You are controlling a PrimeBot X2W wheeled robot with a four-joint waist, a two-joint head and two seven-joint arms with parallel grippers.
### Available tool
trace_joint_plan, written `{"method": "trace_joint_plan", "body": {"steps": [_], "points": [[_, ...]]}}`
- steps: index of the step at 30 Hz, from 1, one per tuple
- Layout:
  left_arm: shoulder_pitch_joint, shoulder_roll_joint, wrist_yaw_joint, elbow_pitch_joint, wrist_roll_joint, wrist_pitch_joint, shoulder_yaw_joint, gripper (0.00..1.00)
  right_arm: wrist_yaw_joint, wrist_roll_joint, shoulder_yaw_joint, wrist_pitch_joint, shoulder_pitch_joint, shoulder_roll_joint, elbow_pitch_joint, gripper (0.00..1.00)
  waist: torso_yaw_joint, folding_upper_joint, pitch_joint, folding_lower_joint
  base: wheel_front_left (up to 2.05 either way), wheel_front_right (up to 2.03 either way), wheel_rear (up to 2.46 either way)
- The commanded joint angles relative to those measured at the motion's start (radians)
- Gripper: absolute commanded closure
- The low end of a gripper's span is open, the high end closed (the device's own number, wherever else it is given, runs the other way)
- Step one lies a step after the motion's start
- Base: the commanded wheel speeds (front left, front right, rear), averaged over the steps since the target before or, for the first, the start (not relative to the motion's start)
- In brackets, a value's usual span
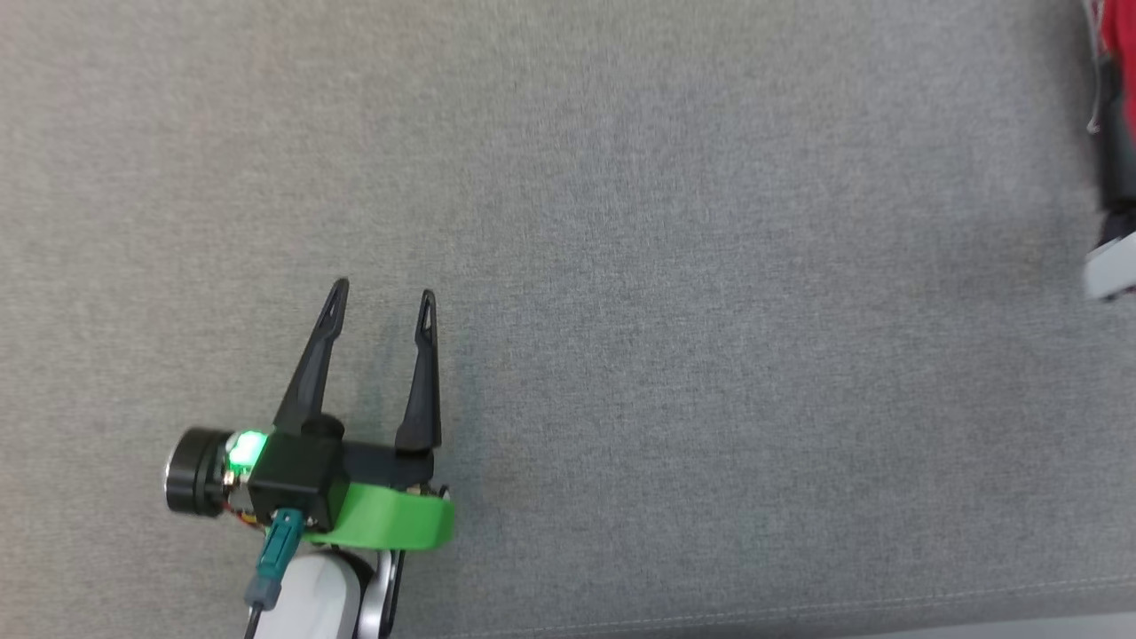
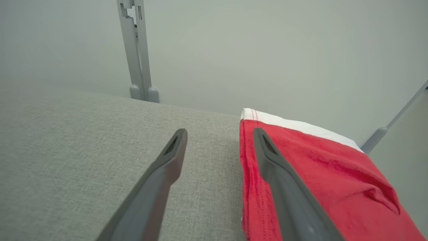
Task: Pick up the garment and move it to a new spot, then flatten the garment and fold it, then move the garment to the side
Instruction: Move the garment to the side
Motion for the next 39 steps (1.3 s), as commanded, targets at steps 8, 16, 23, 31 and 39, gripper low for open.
{"method": "trace_joint_plan", "body": {"steps": [8,16,23,31,39], "points": [[0.122,-0.054,-0.074,-0.016,-0.026,0.000,0.117,0.00,-0.001,-0.120,-0.022,-0.004,0.228,0.222,-0.165,0.00,0.026,0.0000,-0.261,0.0000,0.00,0.00,0.00],[0.228,-0.073,-0.103,-0.019,-0.019,0.000,0.189,0.00,-0.001,-0.185,-0.030,-0.003,0.389,0.361,-0.262,0.00,0.013,0.0000,-0.370,0.0000,0.00,0.00,0.00],[0.297,-0.077,-0.112,-0.002,-0.036,0.000,0.236,0.00,-0.001,-0.231,-0.044,-0.003,0.514,0.428,-0.307,0.00,0.010,0.0000,-0.428,0.0000,0.00,0.00,0.00],[0.324,-0.077,-0.126,-0.003,-0.012,0.000,0.234,0.00,-0.001,-0.257,-0.044,-0.003,0.615,0.449,-0.344,0.00,0.019,0.0000,-0.445,0.0000,0.00,0.00,0.00],[0.333,-0.077,-0.129,0.012,-0.010,0.000,0.221,0.00,-0.001,-0.244,-0.044,-0.003,0.649,0.470,-0.327,0.00,0.020,0.0000,-0.445,0.0000,0.00,0.00,0.00]]}}
